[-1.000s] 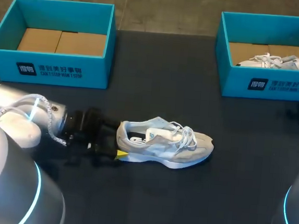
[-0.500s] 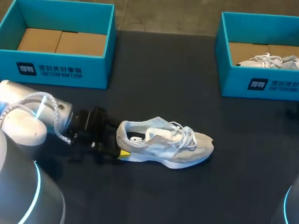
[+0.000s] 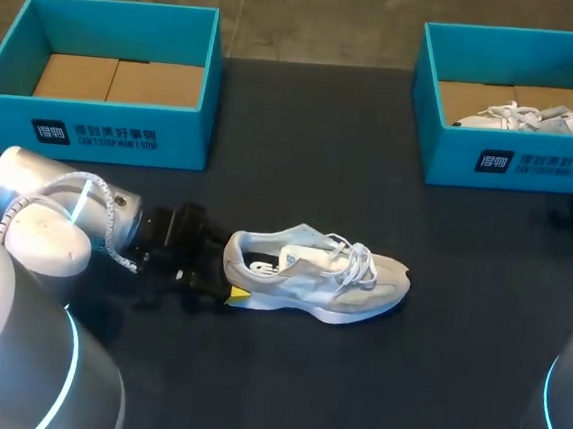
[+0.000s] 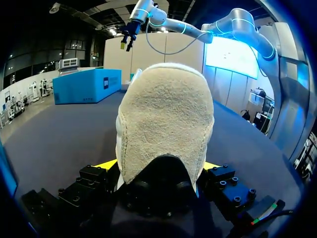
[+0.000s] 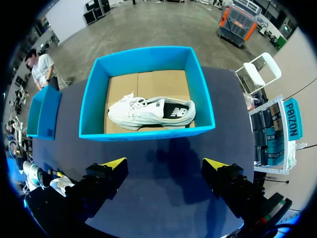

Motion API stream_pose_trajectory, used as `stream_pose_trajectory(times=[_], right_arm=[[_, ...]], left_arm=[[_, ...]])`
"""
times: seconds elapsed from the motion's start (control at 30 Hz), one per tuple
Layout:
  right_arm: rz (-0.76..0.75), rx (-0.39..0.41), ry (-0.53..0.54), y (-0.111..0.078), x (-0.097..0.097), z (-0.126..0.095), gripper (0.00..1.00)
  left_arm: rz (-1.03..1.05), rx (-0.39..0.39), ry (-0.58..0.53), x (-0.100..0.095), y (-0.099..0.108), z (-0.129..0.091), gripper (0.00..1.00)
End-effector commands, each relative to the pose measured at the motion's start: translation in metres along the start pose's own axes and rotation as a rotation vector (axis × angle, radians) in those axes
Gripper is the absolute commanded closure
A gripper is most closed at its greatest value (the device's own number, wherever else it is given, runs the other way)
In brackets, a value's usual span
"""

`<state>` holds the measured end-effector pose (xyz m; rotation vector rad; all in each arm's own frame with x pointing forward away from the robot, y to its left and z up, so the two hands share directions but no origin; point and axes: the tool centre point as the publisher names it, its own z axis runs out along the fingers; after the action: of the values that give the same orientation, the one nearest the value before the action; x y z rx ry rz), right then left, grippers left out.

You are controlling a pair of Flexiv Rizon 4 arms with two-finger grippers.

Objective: Take the shoe out of the shoebox, open the shoe tongue, remove and reinsert the insole, then place the shoe into the shoebox

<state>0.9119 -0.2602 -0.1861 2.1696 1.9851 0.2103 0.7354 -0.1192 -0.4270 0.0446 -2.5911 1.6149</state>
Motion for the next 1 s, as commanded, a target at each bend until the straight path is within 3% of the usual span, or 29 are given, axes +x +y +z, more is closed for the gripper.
stream_pose_trajectory(times=[0.03, 0.37, 0.63, 1.0], right_arm=[[0.0, 0.001, 0.001, 0.001, 0.0, 0.0, 0.0], [0.0, 0.001, 0.001, 0.001, 0.0, 0.0, 0.0], [0.064, 0.024, -0.075, -0.022, 0.05, -0.009, 0.0], [0.104, 0.061, -0.099, -0.08, 0.121, -0.019, 0.0]], left_arm=[[0.0, -0.003, 0.0, -0.003, 0.003, 0.004, 1.0], [0.0, -0.003, 0.0, -0.003, 0.003, 0.004, 1.0], [0.0, -0.003, 0.0, -0.003, 0.003, 0.004, 1.0], [0.0, -0.003, 0.0, -0.003, 0.003, 0.004, 1.0]])
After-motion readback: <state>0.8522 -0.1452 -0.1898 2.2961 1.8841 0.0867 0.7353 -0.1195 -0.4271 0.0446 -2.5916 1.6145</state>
